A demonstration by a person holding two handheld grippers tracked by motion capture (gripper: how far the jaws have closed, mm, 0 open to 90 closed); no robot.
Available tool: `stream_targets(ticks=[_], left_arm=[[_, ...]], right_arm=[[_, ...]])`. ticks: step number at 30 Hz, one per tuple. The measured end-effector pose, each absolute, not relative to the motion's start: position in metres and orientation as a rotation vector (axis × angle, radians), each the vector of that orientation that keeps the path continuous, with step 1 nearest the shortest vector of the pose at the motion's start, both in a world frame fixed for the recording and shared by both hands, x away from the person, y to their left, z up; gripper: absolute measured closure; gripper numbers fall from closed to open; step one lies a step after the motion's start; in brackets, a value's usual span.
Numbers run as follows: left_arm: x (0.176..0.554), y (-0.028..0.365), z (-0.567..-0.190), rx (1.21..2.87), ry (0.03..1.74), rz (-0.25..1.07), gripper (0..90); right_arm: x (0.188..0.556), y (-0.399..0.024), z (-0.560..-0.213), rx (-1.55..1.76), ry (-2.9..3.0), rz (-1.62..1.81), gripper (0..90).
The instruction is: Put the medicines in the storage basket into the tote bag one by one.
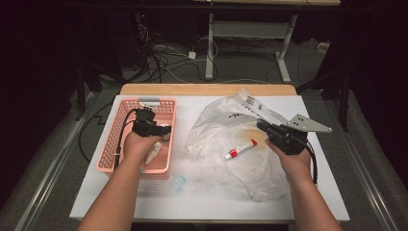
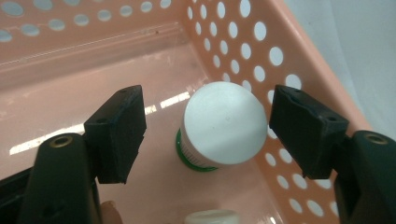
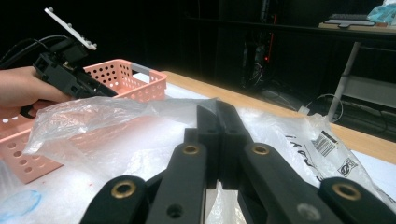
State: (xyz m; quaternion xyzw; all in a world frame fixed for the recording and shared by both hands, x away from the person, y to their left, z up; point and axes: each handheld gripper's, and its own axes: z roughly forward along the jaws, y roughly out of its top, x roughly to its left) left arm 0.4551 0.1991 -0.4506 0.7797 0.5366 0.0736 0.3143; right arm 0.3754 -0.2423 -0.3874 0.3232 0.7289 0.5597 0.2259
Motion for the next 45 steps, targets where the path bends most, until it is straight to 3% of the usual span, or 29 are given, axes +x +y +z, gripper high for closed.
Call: stream_targets(ticks=[14, 22, 45], left_arm=[[0.455, 0.192, -0.454, 2.141, 1.388, 0.234, 35.8], [0.455, 0.189, -0.455, 2.158, 1.363, 0.228, 46.8], [0.453, 0.191, -0.451, 2.123, 1.365, 0.257, 48.6]], right_arm=[[0.375, -0.243, -0.386, 0.892, 2.001, 1.548, 90.0], [0.375, -0.244, -0.386, 0.895, 2.000, 1.548, 90.0], [0.375, -0.244, -0.386, 0.898, 1.995, 1.547, 90.0]])
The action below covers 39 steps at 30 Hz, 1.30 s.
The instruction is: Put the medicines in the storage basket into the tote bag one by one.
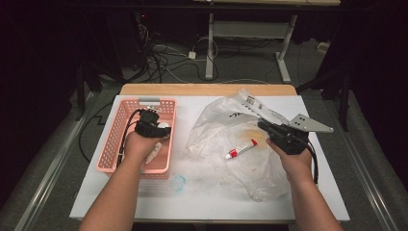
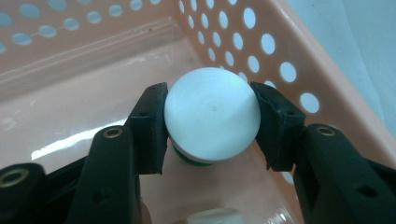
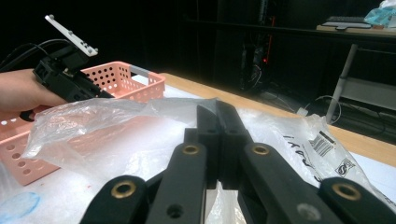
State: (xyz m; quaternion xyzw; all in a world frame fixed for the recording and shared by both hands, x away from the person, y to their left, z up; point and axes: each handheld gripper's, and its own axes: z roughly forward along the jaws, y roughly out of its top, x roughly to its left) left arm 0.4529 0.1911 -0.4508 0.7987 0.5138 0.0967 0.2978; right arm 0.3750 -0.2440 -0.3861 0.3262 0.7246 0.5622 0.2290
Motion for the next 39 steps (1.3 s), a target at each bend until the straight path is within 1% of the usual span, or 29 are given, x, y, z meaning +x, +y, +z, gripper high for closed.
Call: stream_targets(ticks=[8, 13, 17, 22, 29, 39], left_arm=[[0.446, 0.198, -0.438, 2.075, 1.371, 0.294, 48.6], [0.436, 0.199, -0.429, 2.053, 1.331, 0.316, 48.6], [0.425, 0.197, -0.422, 2.018, 1.310, 0.308, 48.6], [0.412, 0.196, -0.416, 2.007, 1.286, 0.333, 48.6], [0.388, 0.195, -0.405, 1.968, 1.203, 0.378, 48.6], [0.354, 0.192, -0.401, 1.942, 1.138, 0.405, 48.6]], right_arm=[[0.375, -0.244, -0.386, 0.891, 1.996, 1.546, 90.0], [0.375, -0.244, -0.386, 0.892, 1.997, 1.547, 90.0], [0.375, -0.244, -0.385, 0.893, 1.995, 1.547, 90.0], [0.375, -0.244, -0.385, 0.888, 1.996, 1.547, 90.0], [0.374, -0.243, -0.384, 0.888, 1.997, 1.547, 90.0], [0.373, -0.241, -0.384, 0.881, 1.998, 1.543, 90.0]])
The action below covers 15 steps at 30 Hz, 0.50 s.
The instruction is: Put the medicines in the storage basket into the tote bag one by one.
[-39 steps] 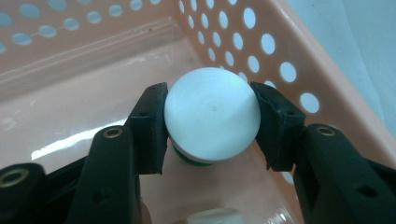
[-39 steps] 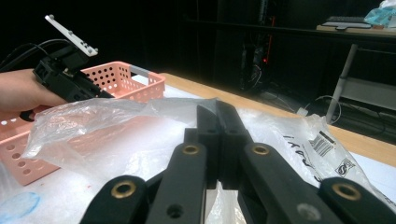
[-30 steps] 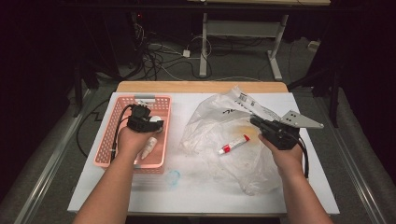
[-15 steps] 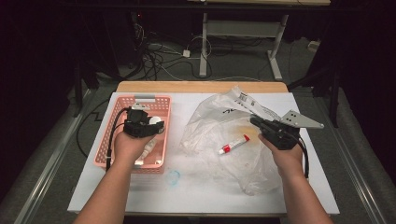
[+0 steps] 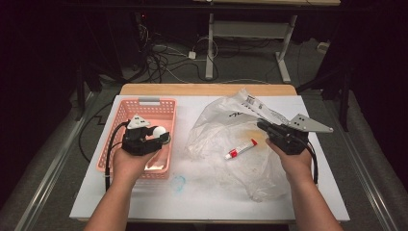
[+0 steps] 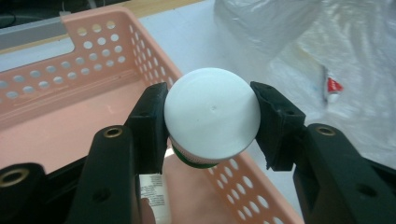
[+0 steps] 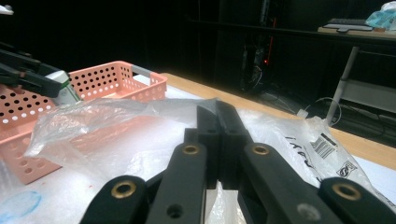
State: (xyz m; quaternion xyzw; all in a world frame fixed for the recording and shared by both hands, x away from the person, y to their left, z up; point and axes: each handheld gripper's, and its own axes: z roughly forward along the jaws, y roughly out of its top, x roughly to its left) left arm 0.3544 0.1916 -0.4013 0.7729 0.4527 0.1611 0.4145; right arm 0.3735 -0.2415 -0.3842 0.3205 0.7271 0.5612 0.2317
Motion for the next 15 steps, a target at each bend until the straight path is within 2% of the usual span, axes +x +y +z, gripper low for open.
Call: stream_targets(ticks=[15], left_arm=[[0.326, 0.196, -0.411, 1.860, 1.116, 0.443, 48.6]], right_arm=[[0.372, -0.240, -0.384, 0.872, 2.007, 1.541, 90.0]])
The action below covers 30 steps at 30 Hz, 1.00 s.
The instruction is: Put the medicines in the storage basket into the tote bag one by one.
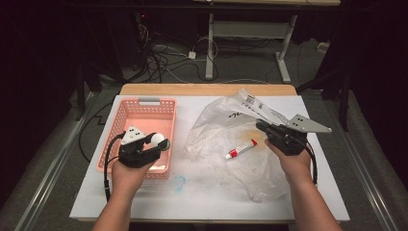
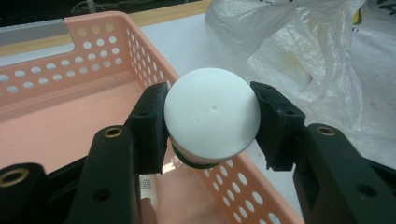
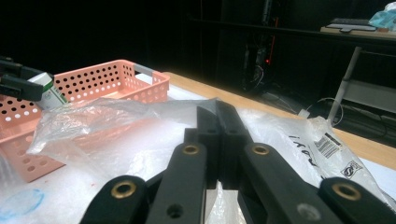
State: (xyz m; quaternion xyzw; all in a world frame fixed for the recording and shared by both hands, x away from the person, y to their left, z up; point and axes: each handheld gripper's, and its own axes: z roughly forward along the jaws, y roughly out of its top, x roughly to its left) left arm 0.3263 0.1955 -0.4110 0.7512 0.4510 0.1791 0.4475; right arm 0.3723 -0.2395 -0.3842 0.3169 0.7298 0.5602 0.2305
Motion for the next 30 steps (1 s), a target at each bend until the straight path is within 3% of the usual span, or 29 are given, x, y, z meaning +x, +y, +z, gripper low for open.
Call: stream_targets(ticks=[14, 30], left_arm=[[0.312, 0.189, -0.396, 1.832, 1.045, 0.426, 48.6], [0.292, 0.153, -0.382, 1.861, 0.900, 0.373, 48.6]], right_arm=[[0.372, -0.240, -0.384, 0.879, 2.004, 1.543, 90.0], [0.373, -0.240, -0.385, 0.873, 2.009, 1.538, 90.0]])
